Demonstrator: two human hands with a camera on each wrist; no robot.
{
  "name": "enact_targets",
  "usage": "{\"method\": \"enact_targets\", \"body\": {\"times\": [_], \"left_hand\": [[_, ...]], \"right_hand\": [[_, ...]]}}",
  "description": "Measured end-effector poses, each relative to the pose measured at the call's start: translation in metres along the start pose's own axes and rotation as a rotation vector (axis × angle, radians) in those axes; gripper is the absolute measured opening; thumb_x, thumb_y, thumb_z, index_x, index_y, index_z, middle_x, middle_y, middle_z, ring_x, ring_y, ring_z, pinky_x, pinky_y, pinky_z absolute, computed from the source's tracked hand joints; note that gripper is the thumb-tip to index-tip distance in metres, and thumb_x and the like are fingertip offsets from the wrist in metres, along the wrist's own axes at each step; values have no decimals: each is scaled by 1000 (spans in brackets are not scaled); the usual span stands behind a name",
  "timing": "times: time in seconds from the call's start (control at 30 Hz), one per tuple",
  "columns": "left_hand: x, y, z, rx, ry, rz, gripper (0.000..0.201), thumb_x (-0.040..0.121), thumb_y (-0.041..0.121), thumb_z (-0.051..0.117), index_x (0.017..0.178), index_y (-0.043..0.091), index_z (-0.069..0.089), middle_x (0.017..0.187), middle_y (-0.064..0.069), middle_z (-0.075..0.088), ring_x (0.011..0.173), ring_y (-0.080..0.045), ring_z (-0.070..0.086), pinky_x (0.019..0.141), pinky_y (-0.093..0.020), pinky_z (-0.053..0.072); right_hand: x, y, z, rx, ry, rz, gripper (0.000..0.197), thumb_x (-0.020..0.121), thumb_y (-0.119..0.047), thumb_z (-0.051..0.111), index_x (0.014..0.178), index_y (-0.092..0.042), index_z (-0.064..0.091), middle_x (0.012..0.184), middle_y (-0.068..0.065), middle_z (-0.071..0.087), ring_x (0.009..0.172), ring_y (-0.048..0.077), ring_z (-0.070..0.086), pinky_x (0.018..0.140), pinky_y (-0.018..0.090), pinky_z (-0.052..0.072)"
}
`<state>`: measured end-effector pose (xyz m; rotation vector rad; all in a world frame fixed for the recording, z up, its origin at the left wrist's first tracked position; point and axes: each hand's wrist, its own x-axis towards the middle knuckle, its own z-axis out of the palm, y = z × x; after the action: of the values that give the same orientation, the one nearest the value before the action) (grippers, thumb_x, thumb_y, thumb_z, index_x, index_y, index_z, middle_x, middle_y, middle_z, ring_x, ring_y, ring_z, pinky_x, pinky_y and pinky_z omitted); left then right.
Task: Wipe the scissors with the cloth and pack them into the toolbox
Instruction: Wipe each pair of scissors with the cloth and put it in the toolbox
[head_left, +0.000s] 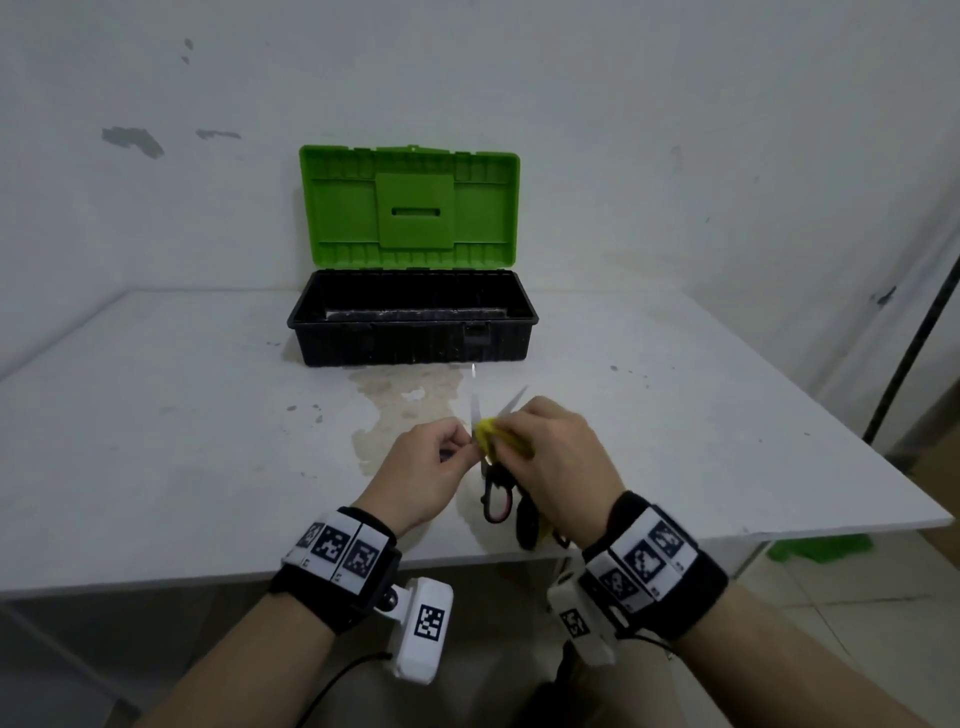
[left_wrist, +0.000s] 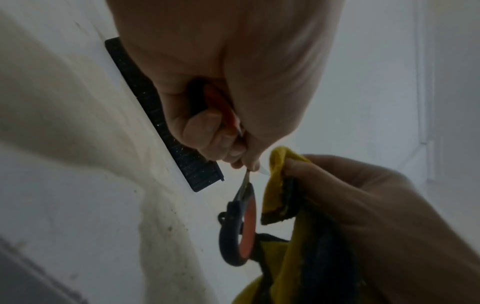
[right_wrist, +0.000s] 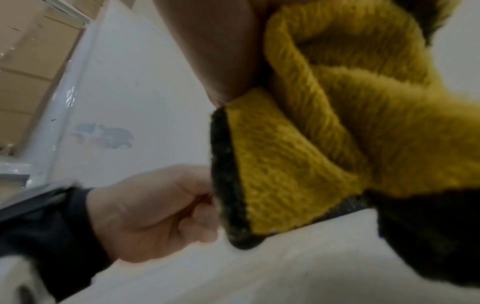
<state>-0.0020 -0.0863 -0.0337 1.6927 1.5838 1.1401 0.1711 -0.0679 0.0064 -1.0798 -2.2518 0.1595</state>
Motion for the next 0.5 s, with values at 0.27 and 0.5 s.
{"method": "enact_targets", "body": {"times": [0.27,0.5], "left_hand": [[-4,-1,0,61,20,21,23,94,28,67,73,24,59,65,10,59,61,0,55,62,-16,41],[0,-1,0,-20,18,-14,19,95,26,65,78,17,63,66,9,60,59,1,54,63,-21,42]], "right_hand": [[27,32,-7,-55,110,158,25,94,-36,57,97,-17,72,88,0,59,76,17,56,68,30,49],[1,5,5,-7,-28,25,23,92,-38,57,100,-22,72,90,-2,59,77,15,57,70,32,52]]}}
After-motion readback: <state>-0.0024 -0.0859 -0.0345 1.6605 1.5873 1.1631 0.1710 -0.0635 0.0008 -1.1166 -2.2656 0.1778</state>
